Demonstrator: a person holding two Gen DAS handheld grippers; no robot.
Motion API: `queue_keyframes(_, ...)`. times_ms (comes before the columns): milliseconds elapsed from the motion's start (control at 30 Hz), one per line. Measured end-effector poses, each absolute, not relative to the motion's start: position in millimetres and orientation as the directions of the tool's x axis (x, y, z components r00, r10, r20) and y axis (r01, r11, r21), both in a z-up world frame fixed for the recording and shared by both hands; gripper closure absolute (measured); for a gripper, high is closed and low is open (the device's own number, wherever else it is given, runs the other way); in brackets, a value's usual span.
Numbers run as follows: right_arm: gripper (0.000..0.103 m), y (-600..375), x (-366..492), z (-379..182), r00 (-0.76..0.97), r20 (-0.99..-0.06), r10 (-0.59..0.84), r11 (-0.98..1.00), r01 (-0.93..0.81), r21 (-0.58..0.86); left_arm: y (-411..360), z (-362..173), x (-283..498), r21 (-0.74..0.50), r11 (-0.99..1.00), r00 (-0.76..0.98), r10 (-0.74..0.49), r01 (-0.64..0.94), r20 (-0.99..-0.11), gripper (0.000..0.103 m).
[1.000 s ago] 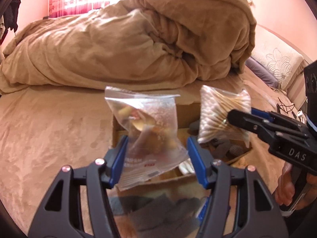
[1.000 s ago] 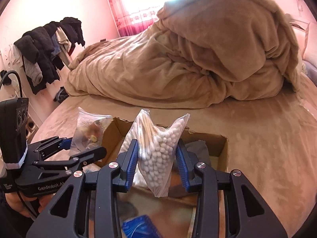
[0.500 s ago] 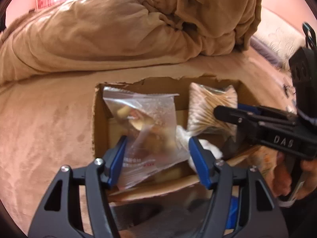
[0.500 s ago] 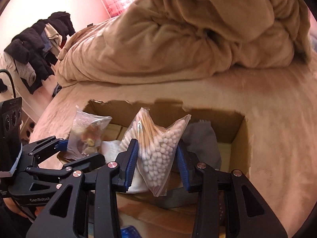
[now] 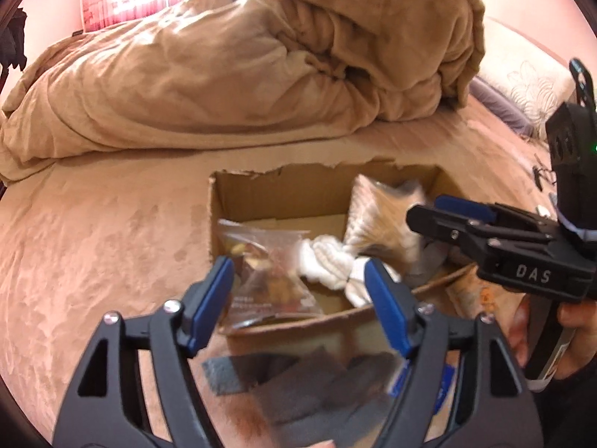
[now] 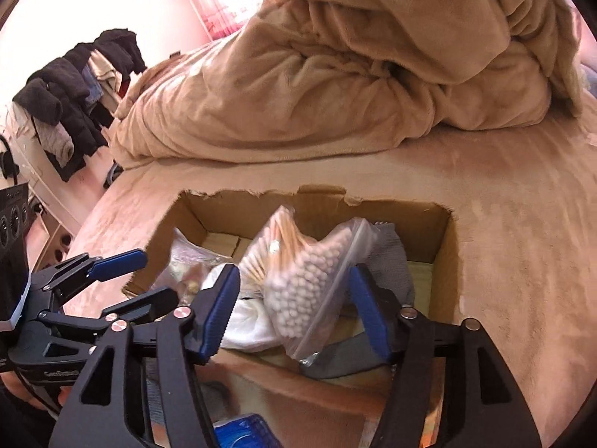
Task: Organize objects
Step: 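Grasp the grey gloves with the left gripper while the right grasps the cartoon tissue pack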
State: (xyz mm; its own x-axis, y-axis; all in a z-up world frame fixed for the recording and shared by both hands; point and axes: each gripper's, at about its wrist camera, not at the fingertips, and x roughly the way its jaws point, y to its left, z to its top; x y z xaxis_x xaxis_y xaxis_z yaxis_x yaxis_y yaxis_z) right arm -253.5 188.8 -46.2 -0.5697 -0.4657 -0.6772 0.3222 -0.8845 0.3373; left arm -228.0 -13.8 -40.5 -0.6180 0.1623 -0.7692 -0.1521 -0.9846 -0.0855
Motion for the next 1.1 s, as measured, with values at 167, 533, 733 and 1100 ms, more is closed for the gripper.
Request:
queue_keyframes(167,0.023,190.2,-232.4,-25.5,-0.62,-0.66,-0.424,-0.905,0.303,0.297,-18.0,-20.2,-206.0,-0.089,-0.983,-0.645,0.172,-0.16,-0.745,0.027)
queue_keyframes(533,0.016,198.1,-173.9,19.0,-0.717,-0.588,-0.375,-0.927,0.292,0.234,-28.0,20.8,-146.5,-0.108,-0.986,-0.718,0.167,-0.128,-0.676,0.008)
queue_keyframes(733,0.016,204.0,-143.0,33.8,-0.72,-0.59,-0.365,-0.93,0.316,0.19,-33.5,29.0,-119.3,-0.12,-0.99,-0.733,0.137,-0.076,-0.666,0.008)
queue_keyframes(1100,0.016,217.2,-107.2,24.4,-0.715,-0.615,-0.332,-0.94,0.308,0.15,-32.6,-0.9,-87.1,-0.15,-0.988,-0.712,0.126,-0.03,-0.691,0.008)
